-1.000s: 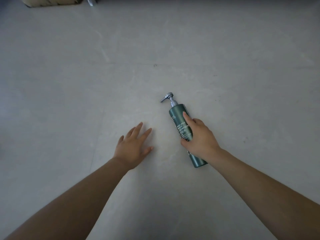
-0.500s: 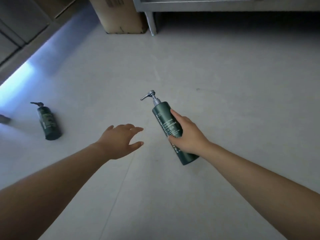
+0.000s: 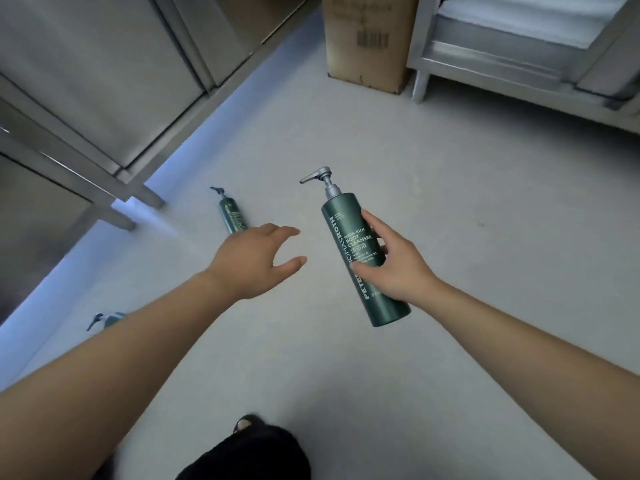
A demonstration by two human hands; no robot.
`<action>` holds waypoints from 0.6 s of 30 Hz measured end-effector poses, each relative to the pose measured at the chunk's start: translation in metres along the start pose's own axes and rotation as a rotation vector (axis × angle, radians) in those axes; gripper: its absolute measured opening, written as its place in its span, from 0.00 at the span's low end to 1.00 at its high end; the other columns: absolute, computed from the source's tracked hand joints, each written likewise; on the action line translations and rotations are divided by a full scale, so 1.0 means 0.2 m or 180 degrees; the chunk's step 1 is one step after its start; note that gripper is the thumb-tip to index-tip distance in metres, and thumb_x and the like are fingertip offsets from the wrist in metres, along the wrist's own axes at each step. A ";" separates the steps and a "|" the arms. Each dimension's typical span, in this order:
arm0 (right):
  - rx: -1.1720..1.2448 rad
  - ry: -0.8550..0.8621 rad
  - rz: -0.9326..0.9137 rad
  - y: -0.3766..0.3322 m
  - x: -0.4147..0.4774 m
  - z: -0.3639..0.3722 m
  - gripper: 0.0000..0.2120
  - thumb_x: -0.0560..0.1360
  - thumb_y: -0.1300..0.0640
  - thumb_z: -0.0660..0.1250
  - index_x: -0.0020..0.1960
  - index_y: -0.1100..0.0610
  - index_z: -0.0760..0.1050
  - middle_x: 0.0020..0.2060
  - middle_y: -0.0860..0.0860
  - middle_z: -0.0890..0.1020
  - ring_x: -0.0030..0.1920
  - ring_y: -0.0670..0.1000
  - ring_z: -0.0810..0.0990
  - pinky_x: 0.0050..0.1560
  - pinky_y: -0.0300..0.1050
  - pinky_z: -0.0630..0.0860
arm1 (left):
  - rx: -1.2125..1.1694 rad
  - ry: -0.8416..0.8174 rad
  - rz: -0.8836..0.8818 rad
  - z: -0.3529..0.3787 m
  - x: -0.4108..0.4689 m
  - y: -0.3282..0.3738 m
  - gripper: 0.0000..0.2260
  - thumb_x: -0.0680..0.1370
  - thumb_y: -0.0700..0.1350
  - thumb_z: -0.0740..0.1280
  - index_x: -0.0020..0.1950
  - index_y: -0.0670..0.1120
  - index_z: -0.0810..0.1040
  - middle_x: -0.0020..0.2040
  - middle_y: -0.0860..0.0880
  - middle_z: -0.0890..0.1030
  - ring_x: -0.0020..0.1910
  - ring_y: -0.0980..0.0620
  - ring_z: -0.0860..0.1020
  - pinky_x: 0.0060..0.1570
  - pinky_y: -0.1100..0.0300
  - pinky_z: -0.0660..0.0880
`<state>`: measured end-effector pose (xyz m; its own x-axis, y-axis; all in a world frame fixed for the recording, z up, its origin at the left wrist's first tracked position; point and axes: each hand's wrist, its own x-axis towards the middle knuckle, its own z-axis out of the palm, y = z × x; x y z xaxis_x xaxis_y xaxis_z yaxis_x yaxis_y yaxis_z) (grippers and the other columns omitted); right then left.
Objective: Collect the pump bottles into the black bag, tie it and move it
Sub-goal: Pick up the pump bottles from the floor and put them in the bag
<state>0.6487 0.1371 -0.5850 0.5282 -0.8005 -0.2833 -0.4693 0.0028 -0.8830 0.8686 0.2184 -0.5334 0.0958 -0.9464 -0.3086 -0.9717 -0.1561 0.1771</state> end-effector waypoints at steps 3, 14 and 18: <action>0.0111 0.0045 0.0034 -0.44 -0.03 0.02 0.39 0.66 0.57 0.72 0.72 0.39 0.60 0.52 0.34 0.75 0.48 0.34 0.77 0.46 0.27 0.72 | -0.0160 0.0060 -0.0161 -0.38 -0.19 -0.12 0.24 0.77 0.62 0.58 0.70 0.53 0.67 0.66 0.51 0.75 0.51 0.47 0.79 0.58 0.53 0.70; 0.0369 0.0030 0.0114 -1.84 -0.13 -0.11 0.38 0.66 0.59 0.73 0.68 0.35 0.63 0.48 0.30 0.75 0.43 0.32 0.77 0.36 0.21 0.69 | -0.0638 0.0189 -0.0759 -1.73 -0.68 -0.40 0.25 0.76 0.61 0.59 0.70 0.53 0.67 0.66 0.50 0.74 0.49 0.46 0.79 0.61 0.47 0.70; 0.0310 -0.0153 -0.0105 -2.08 -0.03 -0.30 0.38 0.66 0.61 0.73 0.69 0.37 0.63 0.49 0.30 0.74 0.43 0.30 0.77 0.37 0.20 0.68 | -0.0449 0.0149 -0.0820 -2.00 -0.56 -0.35 0.26 0.77 0.63 0.56 0.72 0.54 0.64 0.68 0.50 0.72 0.59 0.47 0.75 0.65 0.44 0.65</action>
<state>0.7980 0.1039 -0.1927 0.5767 -0.7714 -0.2689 -0.3812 0.0370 -0.9237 1.0113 0.2223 -0.1379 0.3484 -0.8820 -0.3173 -0.8749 -0.4275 0.2277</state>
